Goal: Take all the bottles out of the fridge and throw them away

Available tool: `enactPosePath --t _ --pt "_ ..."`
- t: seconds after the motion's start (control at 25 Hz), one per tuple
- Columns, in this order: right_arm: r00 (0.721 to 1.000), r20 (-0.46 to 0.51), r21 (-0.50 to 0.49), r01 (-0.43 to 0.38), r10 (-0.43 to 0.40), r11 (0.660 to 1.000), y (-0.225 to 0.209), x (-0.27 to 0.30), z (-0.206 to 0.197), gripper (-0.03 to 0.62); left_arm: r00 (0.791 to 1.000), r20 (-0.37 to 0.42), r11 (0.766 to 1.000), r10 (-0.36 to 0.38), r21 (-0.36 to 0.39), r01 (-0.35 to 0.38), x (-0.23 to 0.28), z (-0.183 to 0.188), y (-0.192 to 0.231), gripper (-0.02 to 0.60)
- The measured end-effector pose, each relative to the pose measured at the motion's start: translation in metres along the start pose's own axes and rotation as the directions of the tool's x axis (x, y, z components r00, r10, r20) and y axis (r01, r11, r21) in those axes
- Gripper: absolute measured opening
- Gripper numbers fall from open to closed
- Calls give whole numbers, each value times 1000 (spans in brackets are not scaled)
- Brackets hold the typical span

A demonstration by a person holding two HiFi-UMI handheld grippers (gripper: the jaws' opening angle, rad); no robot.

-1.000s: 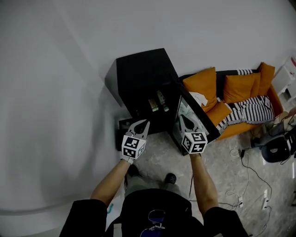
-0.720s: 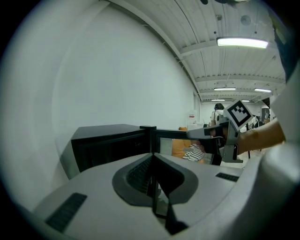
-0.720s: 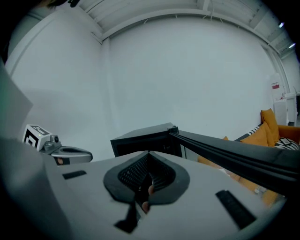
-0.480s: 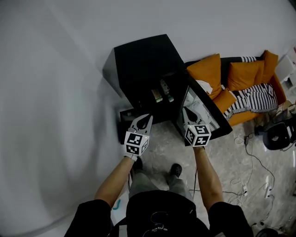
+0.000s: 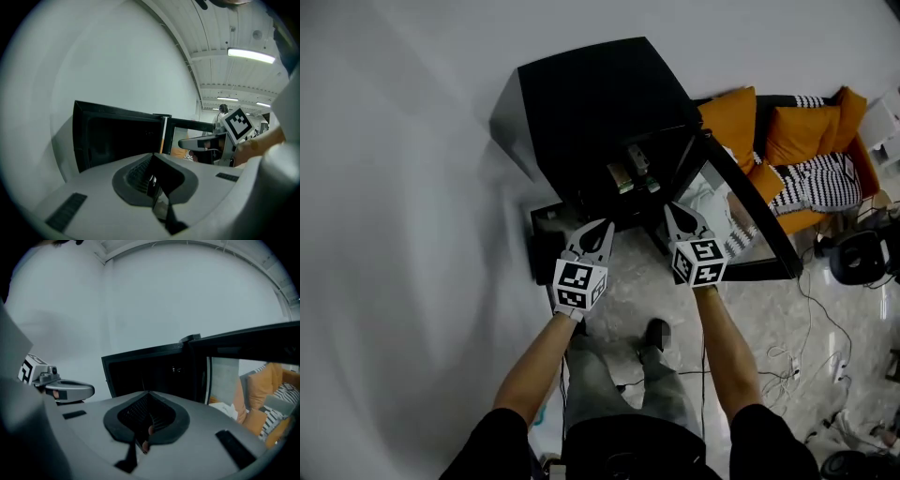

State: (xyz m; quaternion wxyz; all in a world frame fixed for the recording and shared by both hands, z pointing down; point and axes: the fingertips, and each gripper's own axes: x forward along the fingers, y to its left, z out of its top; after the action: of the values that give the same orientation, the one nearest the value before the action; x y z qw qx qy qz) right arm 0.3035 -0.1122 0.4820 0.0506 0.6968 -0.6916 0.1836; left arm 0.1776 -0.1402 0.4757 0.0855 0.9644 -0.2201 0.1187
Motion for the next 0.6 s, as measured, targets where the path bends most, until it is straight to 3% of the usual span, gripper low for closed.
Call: enactPosePath --t 0.6 --pt "1000 -11 -45 -22 22 999 19 97 -114 2 1000 -20 999 -22 38 23 35 -94 60 6"
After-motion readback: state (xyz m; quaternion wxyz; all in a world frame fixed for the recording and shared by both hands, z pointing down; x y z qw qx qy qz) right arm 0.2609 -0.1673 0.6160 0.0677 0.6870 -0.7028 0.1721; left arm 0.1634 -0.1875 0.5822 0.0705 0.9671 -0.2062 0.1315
